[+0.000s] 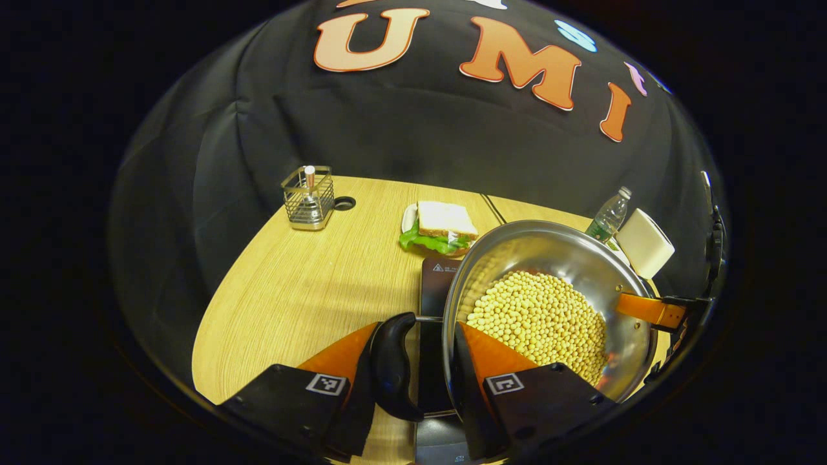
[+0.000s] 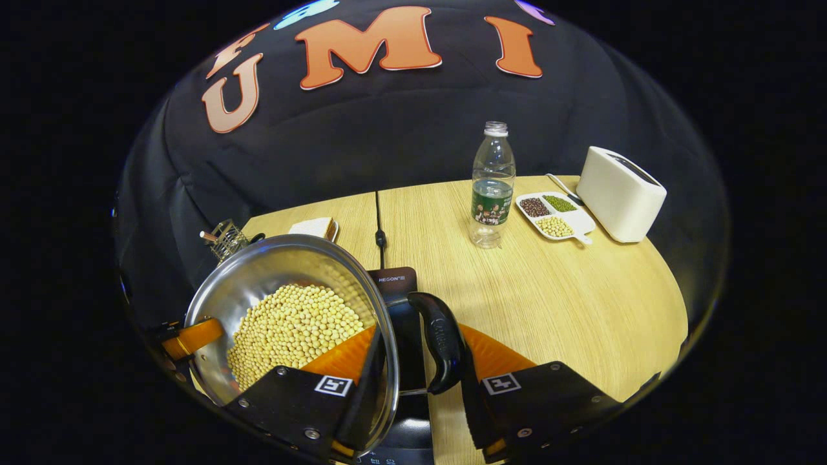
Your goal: First push the handle of the pot to place it horizontally, then grasp the pot with both hands and set it on the induction cooktop.
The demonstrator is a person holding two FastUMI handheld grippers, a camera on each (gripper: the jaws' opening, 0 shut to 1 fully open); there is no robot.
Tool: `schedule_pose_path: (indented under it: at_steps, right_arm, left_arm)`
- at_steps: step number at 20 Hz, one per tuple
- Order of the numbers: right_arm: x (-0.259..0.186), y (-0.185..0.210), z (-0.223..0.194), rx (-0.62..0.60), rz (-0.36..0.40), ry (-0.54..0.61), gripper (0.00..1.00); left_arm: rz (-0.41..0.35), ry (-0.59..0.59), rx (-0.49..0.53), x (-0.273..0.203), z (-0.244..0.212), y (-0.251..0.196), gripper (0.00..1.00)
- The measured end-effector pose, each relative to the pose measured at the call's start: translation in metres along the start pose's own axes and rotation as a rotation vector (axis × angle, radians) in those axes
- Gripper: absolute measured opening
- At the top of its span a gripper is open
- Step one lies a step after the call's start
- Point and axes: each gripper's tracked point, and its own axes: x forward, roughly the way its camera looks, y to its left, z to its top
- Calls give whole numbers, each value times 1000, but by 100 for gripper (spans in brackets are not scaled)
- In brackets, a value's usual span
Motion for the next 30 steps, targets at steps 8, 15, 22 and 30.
schedule_pose_path:
  at_steps: [8,15,22,30]
  right_arm:
    - [10,-7,-11,8,-9,33,63]
    - [-45,-12,51,-34,5,-123,88]
    - [-205,-58,171,-103,-21,-471,94]
    - [-363,-115,232,-130,-64,-740,94]
  left_arm:
    - [2,22,13,11,-10,-4,68]
    - [91,-197,118,-37,67,-6,92]
    - [106,-568,95,-192,194,-19,100]
    - [251,-861,75,-409,277,63,100]
